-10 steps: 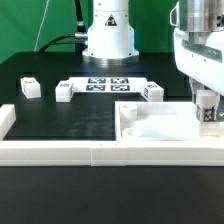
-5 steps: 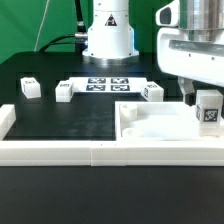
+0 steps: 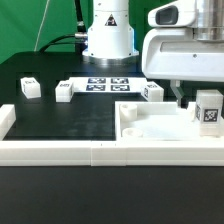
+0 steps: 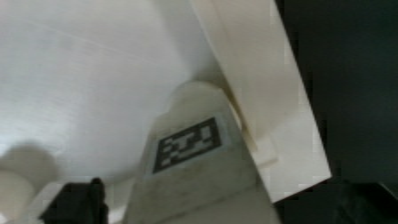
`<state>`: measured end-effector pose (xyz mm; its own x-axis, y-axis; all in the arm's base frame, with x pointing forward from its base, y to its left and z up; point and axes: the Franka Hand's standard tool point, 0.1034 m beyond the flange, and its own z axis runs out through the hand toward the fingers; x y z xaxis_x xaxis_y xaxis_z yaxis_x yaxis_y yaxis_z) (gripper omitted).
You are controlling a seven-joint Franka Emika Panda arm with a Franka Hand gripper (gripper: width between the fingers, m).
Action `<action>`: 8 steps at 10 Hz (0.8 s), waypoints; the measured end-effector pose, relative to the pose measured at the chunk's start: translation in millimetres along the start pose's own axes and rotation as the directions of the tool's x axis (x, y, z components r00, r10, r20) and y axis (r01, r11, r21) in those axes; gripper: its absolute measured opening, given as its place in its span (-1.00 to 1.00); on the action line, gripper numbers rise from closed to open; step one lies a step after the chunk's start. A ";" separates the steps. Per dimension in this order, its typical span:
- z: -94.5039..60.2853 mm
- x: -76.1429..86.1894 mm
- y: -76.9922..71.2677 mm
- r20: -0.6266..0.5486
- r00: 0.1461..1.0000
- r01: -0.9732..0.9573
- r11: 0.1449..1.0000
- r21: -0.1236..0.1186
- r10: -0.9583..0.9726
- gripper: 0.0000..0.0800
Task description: Assemble one leg
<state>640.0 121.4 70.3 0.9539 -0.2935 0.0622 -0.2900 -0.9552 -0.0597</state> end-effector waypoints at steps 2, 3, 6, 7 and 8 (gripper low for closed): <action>-2.0 1.8 0.8 -0.009 0.975 0.221 0.975 -0.021 -0.221 0.62; -1.9 2.3 2.0 -0.008 0.974 0.227 0.974 -0.019 -0.227 0.62; -1.3 2.1 2.2 -0.008 0.974 0.226 0.974 -0.020 -0.226 -0.02; -1.0 2.0 2.4 -0.007 0.974 0.225 0.974 -0.020 -0.226 -0.27; -0.9 2.0 2.4 -0.007 0.974 0.226 0.974 -0.020 -0.226 -0.27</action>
Offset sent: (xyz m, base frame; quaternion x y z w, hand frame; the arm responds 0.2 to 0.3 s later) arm 0.0000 0.0000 0.0000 0.0000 0.0000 0.0000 1.0000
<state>641.1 118.5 71.2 0.9942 -0.0706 0.0811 -0.0689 -0.9973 -0.0239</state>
